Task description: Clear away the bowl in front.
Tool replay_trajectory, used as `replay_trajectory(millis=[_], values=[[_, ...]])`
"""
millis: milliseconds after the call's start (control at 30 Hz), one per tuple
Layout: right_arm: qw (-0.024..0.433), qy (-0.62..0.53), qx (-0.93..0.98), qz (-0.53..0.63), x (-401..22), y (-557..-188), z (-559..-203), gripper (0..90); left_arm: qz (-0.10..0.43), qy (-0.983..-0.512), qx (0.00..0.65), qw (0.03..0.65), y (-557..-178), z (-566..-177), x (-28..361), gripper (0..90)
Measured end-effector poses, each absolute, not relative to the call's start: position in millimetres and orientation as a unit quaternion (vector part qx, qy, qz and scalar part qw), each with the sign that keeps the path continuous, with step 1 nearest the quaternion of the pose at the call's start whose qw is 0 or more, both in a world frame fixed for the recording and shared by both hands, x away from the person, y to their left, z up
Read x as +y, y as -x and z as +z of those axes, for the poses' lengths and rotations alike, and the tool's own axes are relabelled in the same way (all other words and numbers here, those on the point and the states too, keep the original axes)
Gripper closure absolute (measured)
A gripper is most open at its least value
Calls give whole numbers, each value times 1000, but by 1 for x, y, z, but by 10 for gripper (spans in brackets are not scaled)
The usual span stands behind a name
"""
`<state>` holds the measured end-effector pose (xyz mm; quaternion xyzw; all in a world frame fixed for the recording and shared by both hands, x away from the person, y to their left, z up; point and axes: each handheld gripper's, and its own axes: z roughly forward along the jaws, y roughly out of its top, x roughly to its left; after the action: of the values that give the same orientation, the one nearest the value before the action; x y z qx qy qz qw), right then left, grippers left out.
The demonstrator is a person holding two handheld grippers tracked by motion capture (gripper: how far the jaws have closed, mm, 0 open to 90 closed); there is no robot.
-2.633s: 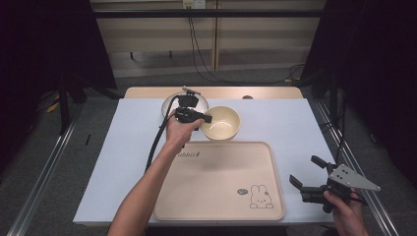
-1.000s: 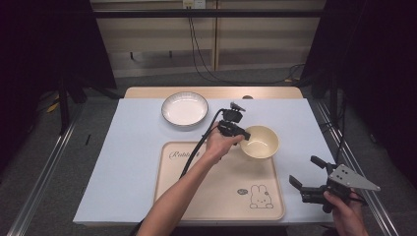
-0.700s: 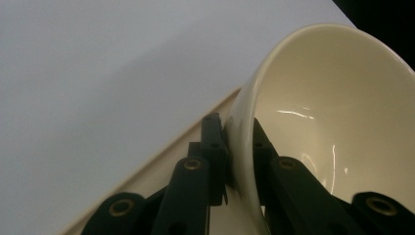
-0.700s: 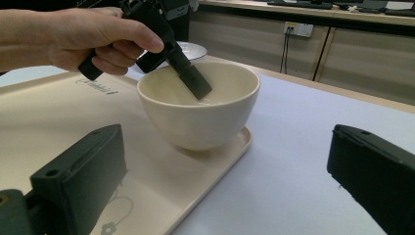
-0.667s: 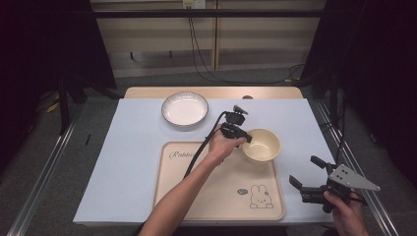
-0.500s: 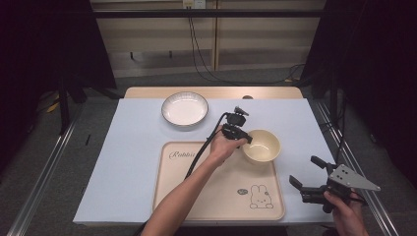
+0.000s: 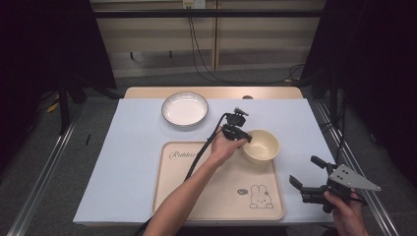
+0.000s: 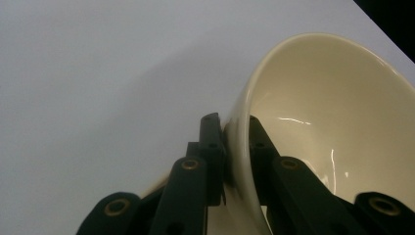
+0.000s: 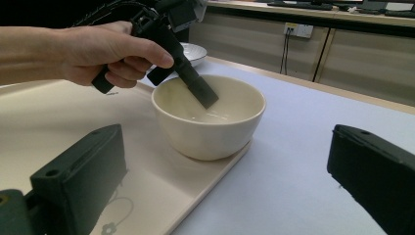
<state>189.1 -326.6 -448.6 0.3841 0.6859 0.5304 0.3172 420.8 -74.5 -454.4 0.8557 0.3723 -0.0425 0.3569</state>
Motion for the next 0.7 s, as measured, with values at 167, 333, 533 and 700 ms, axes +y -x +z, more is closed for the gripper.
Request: replay_trajectory(millis=[167, 333, 533, 700], values=[[314, -385, 687, 530, -326, -189, -449, 7, -32, -855, 369, 364, -422, -455, -70, 698], [314, -384, 688, 530, -326, -189, -449, 7, -17, -851, 353, 388, -420, -453, -62, 547], [312, -383, 688, 532, -326, -190, -449, 7, 30, -845, 341, 410, -413, -444, -56, 223], [315, -384, 688, 530, -327, -190, -449, 7, 30, -833, 339, 436, -411, -436, -44, 42]])
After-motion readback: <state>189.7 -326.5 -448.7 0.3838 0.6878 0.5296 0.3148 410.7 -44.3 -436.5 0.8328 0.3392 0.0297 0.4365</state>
